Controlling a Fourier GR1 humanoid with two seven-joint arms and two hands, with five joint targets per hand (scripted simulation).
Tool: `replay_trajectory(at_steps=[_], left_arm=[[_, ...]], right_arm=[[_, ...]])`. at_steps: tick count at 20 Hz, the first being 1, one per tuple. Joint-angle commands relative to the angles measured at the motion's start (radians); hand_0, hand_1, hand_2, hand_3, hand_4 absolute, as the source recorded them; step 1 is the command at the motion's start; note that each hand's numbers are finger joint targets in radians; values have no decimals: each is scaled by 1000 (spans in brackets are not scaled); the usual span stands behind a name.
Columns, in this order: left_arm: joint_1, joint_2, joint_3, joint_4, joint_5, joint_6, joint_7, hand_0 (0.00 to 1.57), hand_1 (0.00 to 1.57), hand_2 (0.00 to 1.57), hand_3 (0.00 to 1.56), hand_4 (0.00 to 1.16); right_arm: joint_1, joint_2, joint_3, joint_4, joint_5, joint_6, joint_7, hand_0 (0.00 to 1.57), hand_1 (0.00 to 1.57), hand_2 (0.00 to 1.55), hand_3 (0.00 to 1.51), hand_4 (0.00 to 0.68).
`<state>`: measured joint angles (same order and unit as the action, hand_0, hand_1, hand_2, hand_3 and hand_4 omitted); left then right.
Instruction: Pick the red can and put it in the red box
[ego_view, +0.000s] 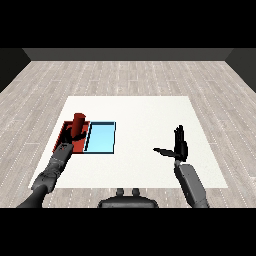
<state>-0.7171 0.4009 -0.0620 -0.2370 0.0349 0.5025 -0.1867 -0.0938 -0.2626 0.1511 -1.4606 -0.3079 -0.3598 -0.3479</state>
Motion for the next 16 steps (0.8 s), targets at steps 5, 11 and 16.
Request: replay_trajectory(at_steps=[5, 11, 16], left_arm=[[-30, 17, 46, 181, 17, -11, 102, 913, 913, 910, 147, 711], [-3, 66, 55, 215, 21, -149, 128, 0, 0, 0, 0, 0], [6, 47, 38, 210, -1, -105, 116, 0, 0, 0, 0, 0]], right_arm=[[-11, 11, -31, 75, -9, 33, -62, 0, 0, 0, 0, 0], [-77, 17, -54, 141, -13, 55, -69, 0, 0, 0, 0, 0], [-74, 12, -97, 121, -51, 79, -73, 0, 0, 0, 0, 0]])
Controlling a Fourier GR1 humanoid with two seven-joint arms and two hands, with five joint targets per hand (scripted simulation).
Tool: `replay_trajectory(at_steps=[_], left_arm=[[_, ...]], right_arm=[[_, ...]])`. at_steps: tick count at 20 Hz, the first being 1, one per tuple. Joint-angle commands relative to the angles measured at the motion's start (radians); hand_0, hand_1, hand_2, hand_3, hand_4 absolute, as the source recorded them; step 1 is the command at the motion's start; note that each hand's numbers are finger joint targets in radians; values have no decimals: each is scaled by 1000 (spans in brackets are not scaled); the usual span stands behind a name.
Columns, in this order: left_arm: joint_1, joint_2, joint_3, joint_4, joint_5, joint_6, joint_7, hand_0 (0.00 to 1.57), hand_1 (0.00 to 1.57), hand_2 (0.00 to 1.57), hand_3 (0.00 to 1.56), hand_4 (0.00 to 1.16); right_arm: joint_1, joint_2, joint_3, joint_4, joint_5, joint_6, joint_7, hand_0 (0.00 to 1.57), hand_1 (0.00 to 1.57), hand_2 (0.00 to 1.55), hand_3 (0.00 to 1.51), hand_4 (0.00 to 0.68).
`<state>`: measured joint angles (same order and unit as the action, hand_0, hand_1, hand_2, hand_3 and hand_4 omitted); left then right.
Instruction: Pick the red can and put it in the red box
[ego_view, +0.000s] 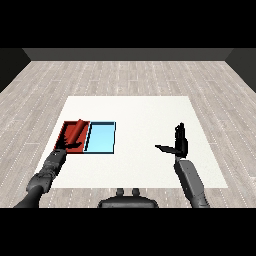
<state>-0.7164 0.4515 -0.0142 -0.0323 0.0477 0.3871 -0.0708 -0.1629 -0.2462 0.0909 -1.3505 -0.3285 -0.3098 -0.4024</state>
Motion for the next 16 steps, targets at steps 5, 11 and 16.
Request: replay_trajectory(at_steps=[5, 11, 16], left_arm=[[-7, 5, 57, -89, 48, 60, -141, 0, 0, 0, 0, 0], [-10, 29, 145, -231, 139, -139, -357, 1360, 1360, 1247, 0, 0], [53, -70, 149, -394, 183, -241, -494, 0, 0, 0, 0, 0]], right_arm=[[32, 33, 14, -21, 12, 4, -30, 0, 0, 0, 0, 0], [34, -17, 0, -96, -21, 76, -2, 0, 0, 0, 0, 0], [62, -4, 35, -116, -13, 113, -17, 0, 0, 0, 0, 0]])
